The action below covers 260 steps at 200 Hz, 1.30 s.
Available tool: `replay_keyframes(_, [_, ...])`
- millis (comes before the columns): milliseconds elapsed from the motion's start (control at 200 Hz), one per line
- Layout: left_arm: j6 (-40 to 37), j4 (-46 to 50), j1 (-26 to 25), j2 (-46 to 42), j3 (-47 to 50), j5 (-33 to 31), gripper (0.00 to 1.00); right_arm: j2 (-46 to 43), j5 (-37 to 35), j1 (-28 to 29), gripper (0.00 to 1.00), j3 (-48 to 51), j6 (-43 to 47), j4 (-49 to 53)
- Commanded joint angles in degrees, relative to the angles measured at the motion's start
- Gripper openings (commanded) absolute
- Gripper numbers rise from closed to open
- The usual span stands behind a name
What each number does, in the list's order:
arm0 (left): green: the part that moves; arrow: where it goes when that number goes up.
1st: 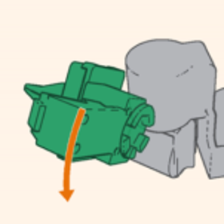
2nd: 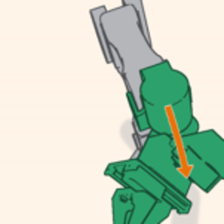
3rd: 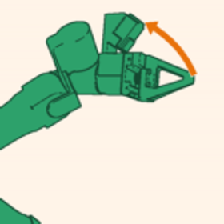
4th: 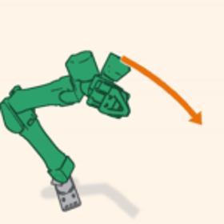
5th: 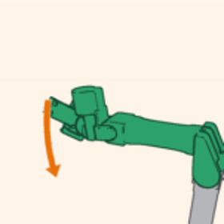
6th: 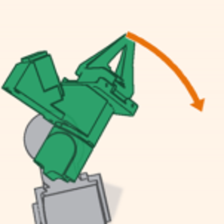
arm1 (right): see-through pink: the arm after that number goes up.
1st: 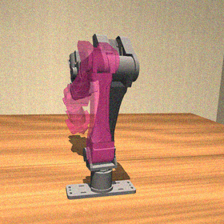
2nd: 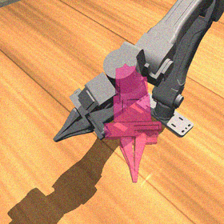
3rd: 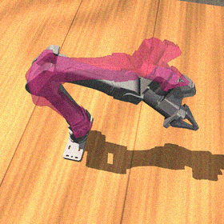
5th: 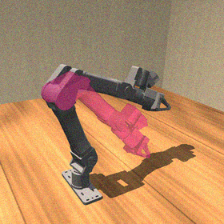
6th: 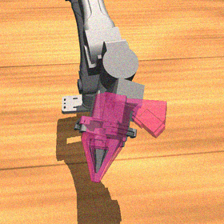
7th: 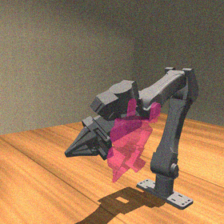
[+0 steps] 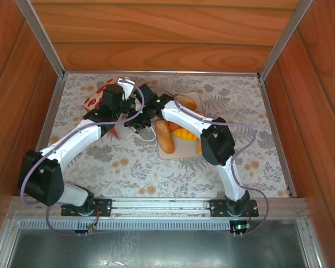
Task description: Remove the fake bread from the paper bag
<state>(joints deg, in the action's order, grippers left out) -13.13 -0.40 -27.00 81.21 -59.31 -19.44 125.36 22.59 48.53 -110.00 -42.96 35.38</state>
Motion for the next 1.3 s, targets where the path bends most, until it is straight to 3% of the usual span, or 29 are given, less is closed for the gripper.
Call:
replay_keyframes(0, [1.2, -0.7, -0.3, 0.9, -1.8, -2.3, 0.0, -3.7, -1.3, -0.8, 0.0, 1.6, 1.4, 1.0])
replay_keyframes(290, [0.4, -0.7, -0.2, 0.6, -1.7, -2.2, 0.0, -5.2, -0.1, -1.0, 0.0, 2.0, 2.2, 1.0])
replay_keyframes(425, [0.0, -0.7, -0.2, 0.5, -1.8, -1.0, 0.0, -3.4, 2.6, -0.5, 0.13, -0.5, 3.4, 1.7])
replay_keyframes(925, [1.1, -0.7, -0.2, 0.9, -5.3, 0.9, 0.0, -1.5, 5.1, 2.6, 0.2, -0.4, 3.9, 2.1])
replay_keyframes(1295, [-2.0, -1.8, -0.2, -4.7, 1.3, 7.5, 0.0, 0.1, 4.3, 0.8, 0.37, 1.3, -1.0, 0.1])
